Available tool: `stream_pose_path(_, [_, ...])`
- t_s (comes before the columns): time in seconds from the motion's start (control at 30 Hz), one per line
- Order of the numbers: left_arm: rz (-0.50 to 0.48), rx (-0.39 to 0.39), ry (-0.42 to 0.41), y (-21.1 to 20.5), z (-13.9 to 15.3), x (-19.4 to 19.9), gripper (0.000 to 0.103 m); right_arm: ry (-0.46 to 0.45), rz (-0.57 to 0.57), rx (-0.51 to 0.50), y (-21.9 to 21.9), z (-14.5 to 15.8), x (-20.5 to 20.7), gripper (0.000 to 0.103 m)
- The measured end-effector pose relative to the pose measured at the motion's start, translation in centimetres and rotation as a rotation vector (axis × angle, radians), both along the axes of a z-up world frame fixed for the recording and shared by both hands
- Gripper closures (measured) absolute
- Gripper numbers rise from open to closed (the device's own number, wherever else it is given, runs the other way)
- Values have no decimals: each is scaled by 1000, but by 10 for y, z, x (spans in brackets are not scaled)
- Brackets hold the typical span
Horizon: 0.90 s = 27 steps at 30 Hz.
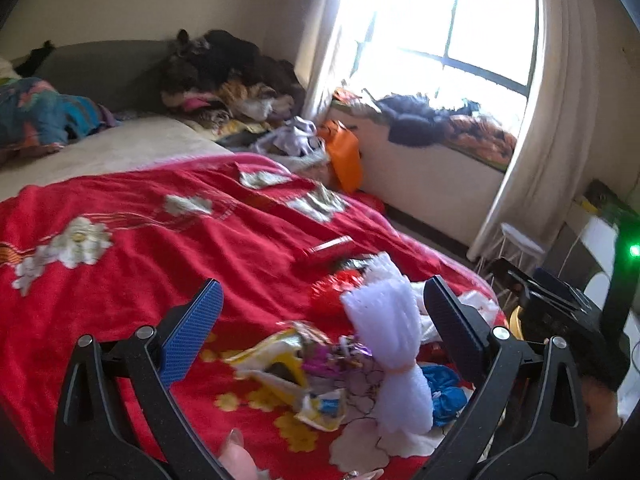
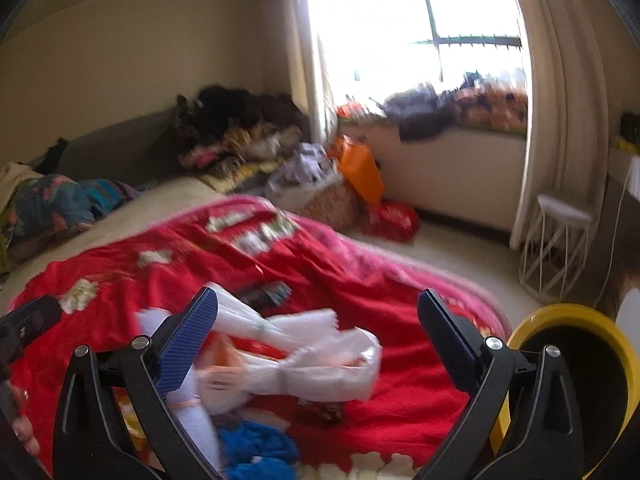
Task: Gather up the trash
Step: 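Grasp the white rope bundle with the left tool while the right tool grasps the white plastic bag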
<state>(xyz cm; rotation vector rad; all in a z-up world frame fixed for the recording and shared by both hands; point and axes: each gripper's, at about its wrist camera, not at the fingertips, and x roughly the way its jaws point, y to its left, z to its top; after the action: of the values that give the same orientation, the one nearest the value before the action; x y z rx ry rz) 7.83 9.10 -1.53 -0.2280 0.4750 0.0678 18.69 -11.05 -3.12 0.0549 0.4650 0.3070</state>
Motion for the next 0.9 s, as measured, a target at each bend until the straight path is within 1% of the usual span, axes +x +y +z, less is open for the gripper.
stream_pose_path(0.03, [-12, -3, 11, -3, -4, 5, 10, 24, -5, -3, -2, -5, 6, 6])
stream_pose_path(0.07, [-27, -9, 32, -7, -9, 12, 10, 48, -7, -4, -4, -10, 12, 10])
stream_pose_path(0.1, [-39, -21, 57, -10, -14, 18, 10, 82, -10, 5, -9, -17, 18, 15])
stream_pose_path(0.13, [-53, -35, 79, -12, -19, 23, 10, 112, -11, 17, -14, -23, 23, 25])
stream_pose_path(0.17, [-68, -48, 98, -15, -24, 29, 10, 146, -10, 33, -19, -28, 29, 31])
stream_pose_path(0.2, [-77, -48, 117, -17, -28, 36, 10, 166, -11, 42, -21, -32, 32, 33])
stream_pose_path(0.27, [-95, -46, 128, -22, -32, 44, 11, 208, 1, 66, -28, -39, 39, 44])
stream_pose_path(0.3, [-98, -45, 135, -23, -33, 47, 11, 225, 13, 77, -30, -43, 42, 48])
stream_pose_path(0.37, [-107, -53, 149, -26, -35, 53, 14, 263, 37, 132, -34, -48, 45, 60])
stream_pose_path(0.4, [-108, -56, 165, -28, -37, 57, 17, 278, 47, 156, -35, -49, 45, 63])
stream_pose_path(0.43, [-111, -61, 184, -29, -40, 61, 20, 288, 60, 172, -35, -50, 46, 68])
stream_pose_path(0.47, [-109, -65, 206, -30, -42, 64, 22, 295, 73, 180, -36, -49, 45, 74])
stream_pose_path(0.5, [-107, -69, 221, -31, -45, 66, 26, 303, 99, 189, -34, -49, 45, 77])
stream_pose_path(0.53, [-107, -79, 233, -31, -47, 69, 32, 305, 109, 183, -33, -49, 44, 84])
stream_pose_path(0.57, [-105, -93, 249, -31, -50, 71, 35, 304, 116, 181, -33, -48, 44, 88])
stream_pose_path(0.6, [-102, -97, 256, -30, -51, 72, 42, 303, 123, 180, -33, -47, 42, 89])
stream_pose_path(0.63, [-100, -100, 258, -30, -51, 72, 52, 304, 126, 180, -33, -47, 42, 90])
stream_pose_path(0.67, [-99, -103, 253, -28, -51, 70, 57, 299, 125, 179, -34, -45, 40, 91])
stream_pose_path(0.73, [-102, -112, 241, -29, -48, 65, 66, 283, 130, 182, -37, -40, 36, 92])
stream_pose_path(0.77, [-107, -128, 233, -27, -45, 62, 71, 273, 133, 182, -37, -38, 34, 93])
stream_pose_path(0.9, [-121, -160, 182, -23, -29, 52, 77, 225, 139, 173, -42, -23, 21, 96])
